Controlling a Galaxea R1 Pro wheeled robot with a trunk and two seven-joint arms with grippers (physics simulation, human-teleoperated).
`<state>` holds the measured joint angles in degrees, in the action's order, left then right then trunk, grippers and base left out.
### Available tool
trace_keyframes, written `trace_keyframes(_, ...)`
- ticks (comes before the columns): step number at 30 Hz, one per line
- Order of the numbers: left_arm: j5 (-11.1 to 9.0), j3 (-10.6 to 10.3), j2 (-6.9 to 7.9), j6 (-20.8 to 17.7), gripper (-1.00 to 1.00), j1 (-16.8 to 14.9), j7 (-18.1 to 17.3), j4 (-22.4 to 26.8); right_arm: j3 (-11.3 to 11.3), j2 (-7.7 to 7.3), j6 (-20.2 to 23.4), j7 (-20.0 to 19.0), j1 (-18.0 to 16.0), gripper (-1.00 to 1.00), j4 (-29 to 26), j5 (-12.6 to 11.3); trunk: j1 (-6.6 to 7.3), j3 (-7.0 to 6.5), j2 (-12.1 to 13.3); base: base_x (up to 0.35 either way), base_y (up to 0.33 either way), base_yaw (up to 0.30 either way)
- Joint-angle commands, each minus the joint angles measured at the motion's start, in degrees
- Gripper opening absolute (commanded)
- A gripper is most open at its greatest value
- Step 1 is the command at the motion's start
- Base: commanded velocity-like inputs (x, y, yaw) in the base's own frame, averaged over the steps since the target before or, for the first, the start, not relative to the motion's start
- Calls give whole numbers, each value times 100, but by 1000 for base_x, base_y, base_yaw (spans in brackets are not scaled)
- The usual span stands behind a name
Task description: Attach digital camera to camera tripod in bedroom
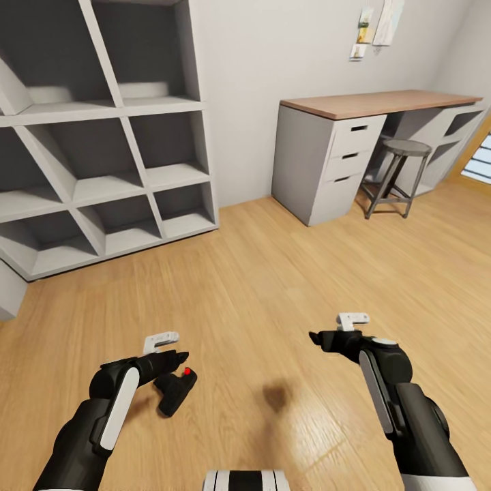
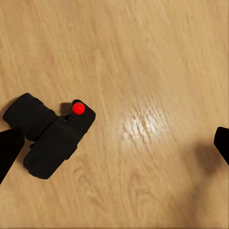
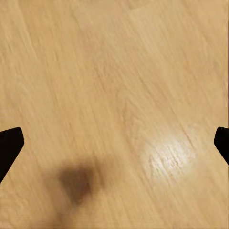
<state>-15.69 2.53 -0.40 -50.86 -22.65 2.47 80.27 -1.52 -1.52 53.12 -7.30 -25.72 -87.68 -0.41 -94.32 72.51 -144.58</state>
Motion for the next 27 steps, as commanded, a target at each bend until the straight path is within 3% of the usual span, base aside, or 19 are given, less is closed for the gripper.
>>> trace_keyframes(1,-50,10,-4,-29,100,-3,26,6,-15,4,-79,-20,-3,100,-40,0,-1,27,-3,0,0,0)
trace_keyframes(5,-49,12,-4,-29,100,-3,26,6,-56,8,-678,-10,-3,100,-127,6,-12,116,-9,0,0,0)
trace_keyframes(8,-48,7,-11,-26,100,-3,26,7,-167,5,-890,-8,-3,100,-163,12,-19,183,-13,0,0,0)
trace_keyframes(27,-48,-15,-18,-29,100,-3,26,7,-200,-9,-724,-17,-3,100,-162,34,-68,604,-38,0,0,0)
